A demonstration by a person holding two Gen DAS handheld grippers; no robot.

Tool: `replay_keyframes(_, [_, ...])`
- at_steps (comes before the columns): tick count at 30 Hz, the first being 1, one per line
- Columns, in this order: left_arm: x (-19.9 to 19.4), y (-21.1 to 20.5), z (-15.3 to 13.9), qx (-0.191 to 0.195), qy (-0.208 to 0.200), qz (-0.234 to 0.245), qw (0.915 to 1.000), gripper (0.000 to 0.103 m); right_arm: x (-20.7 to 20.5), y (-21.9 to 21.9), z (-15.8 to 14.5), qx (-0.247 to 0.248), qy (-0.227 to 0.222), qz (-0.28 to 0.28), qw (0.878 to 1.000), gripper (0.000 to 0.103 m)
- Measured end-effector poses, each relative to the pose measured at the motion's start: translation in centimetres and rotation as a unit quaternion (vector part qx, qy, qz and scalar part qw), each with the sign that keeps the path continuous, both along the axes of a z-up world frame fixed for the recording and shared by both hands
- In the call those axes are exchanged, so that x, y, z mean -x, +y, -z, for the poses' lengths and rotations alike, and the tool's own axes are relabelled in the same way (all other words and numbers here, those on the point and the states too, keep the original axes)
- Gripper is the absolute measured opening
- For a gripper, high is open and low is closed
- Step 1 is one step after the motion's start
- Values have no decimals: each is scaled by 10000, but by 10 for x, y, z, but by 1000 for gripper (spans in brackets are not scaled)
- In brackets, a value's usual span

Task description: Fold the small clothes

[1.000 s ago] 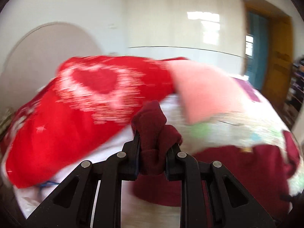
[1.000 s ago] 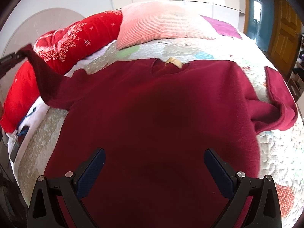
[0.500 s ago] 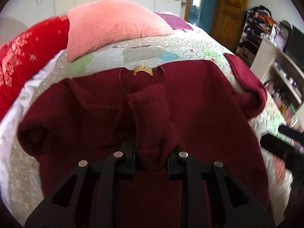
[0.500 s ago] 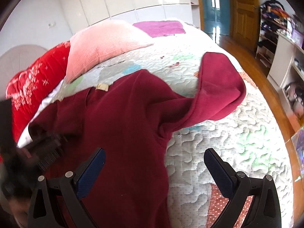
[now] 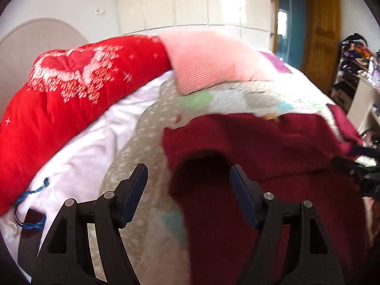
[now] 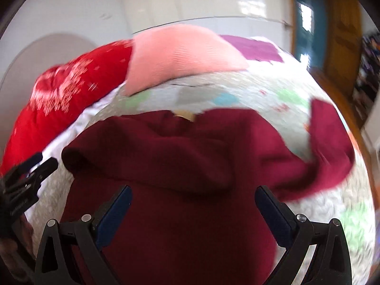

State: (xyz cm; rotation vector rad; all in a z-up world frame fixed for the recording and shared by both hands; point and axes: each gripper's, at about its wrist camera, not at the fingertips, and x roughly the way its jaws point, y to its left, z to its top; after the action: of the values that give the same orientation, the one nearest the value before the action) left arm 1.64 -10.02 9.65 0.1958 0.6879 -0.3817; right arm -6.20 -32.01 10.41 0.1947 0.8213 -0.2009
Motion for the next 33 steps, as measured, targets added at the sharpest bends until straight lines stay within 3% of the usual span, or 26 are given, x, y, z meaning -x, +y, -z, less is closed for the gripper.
replay_keyframes(5, [-19,5,23,-338,56,-261,9991,72,-15,5,-5,386,-151,-37,9991,103])
replay_keyframes(8, [-30,6,35,-339,196,-302,9988,72,-19,-14,0,517,26,170,9985,103])
replay_keyframes(10, [-36,7,39,-307,289,-327,9986,72,-14,-31,5,425,75,424,9982,103])
replay_keyframes(12, [-41,8,44,-261,403,-368,9982,72,-7,-51,13,22,87,649,9979,103])
replay_keyframes(13, [-42,7,45,-254,442,-383,9980,72,-7,-57,16,-145,95,679,9975,100])
replay_keyframes(16, [-42,7,48,-243,518,-378,9976,72,-10,-65,23,-306,104,664,9973,74])
replay_keyframes(22, [-42,8,46,-280,489,-384,9977,72,-26,-70,33,-471,40,711,9964,71])
replay_keyframes(24, [-43,8,47,-271,505,-388,9976,72,-34,-68,35,-362,14,614,9975,66])
replay_keyframes(25, [-43,8,47,-263,523,-390,9975,72,-38,-67,37,-319,50,544,9980,56])
replay_keyframes(27, [-44,8,49,-245,566,-387,9973,72,-52,-64,46,-139,276,453,9985,47])
replay_keyframes(29, [-42,9,49,-267,580,-377,9972,72,-58,-64,53,-70,387,381,9985,22])
replay_keyframes(31, [-38,13,43,-234,494,-351,9979,72,-55,-65,44,3,323,347,9989,13])
replay_keyframes(32, [-36,16,39,-200,426,-339,9983,72,-50,-68,37,8,227,325,9992,3])
replay_keyframes(33, [-34,20,35,-157,354,-328,9987,72,-45,-70,27,55,92,319,9994,3])
